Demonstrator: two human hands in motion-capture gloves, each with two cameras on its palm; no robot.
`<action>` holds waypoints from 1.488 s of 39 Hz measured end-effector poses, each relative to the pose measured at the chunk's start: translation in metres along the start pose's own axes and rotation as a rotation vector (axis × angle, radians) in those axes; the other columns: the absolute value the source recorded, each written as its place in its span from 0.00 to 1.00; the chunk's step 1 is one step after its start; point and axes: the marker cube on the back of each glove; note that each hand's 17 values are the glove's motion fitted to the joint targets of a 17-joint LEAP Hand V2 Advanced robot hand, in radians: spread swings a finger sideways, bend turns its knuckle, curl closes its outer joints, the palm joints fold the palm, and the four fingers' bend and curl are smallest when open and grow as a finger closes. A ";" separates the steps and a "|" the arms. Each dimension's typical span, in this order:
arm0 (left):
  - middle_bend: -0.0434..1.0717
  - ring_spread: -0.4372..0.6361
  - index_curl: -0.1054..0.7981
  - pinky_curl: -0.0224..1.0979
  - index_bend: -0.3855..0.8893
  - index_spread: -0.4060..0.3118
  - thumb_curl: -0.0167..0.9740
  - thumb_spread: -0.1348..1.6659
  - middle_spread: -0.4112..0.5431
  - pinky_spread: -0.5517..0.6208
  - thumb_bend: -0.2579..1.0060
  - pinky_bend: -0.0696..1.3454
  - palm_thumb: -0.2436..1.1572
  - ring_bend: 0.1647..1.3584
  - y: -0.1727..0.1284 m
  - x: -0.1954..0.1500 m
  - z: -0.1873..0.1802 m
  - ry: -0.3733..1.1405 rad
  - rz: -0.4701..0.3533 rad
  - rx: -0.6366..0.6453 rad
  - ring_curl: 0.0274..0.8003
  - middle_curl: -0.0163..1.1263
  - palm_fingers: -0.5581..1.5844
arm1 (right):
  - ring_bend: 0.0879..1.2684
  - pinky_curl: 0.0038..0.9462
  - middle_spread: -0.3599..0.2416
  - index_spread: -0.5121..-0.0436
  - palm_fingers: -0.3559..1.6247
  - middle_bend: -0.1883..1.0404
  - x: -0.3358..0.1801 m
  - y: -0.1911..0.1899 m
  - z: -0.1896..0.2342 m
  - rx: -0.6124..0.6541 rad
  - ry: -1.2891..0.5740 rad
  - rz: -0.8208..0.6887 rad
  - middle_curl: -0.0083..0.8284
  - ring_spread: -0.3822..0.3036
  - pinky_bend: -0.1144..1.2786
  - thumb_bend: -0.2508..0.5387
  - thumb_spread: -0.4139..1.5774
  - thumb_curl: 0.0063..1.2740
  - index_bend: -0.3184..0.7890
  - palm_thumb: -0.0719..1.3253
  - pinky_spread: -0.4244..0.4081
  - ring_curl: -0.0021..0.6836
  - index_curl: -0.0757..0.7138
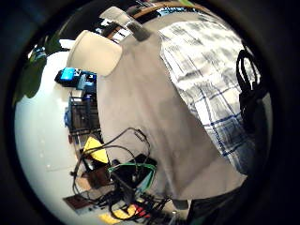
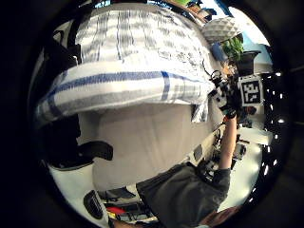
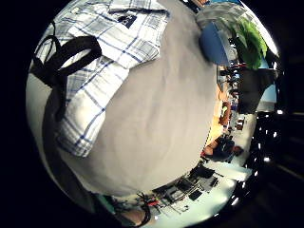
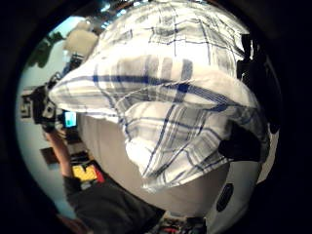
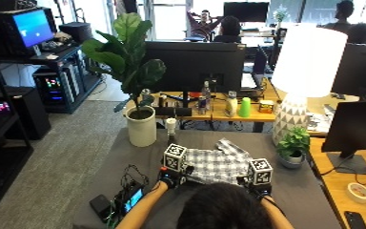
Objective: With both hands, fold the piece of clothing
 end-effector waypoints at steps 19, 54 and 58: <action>0.41 0.07 0.61 0.43 0.45 0.17 0.40 0.84 0.09 0.15 0.29 0.42 0.66 0.38 0.052 -0.018 -0.017 0.069 0.091 -0.101 0.55 0.48 0.84 | 0.45 0.47 0.32 0.57 0.80 0.45 -0.013 0.040 -0.073 -0.120 0.091 -0.315 0.58 0.23 0.48 0.35 0.53 0.43 0.44 0.80 0.20 0.65 0.54; 0.12 0.19 0.56 0.45 0.37 0.32 0.44 0.80 0.23 0.24 0.18 0.45 0.50 0.31 0.000 -0.011 0.005 0.034 -0.250 -0.076 0.54 0.42 0.57 | 0.35 0.45 0.49 0.53 0.46 0.38 0.047 0.015 -0.023 -0.199 -0.256 0.328 0.58 0.42 0.40 0.18 0.72 0.40 0.34 0.56 0.51 0.65 0.42; 0.10 0.24 0.54 0.44 0.40 0.35 0.40 0.81 0.29 0.25 0.17 0.46 0.45 0.30 0.000 0.002 0.027 0.023 -0.216 -0.090 0.51 0.37 0.55 | 0.34 0.44 0.56 0.57 0.42 0.35 0.044 0.027 -0.002 -0.288 -0.295 0.366 0.55 0.51 0.43 0.20 0.75 0.34 0.33 0.45 0.60 0.62 0.38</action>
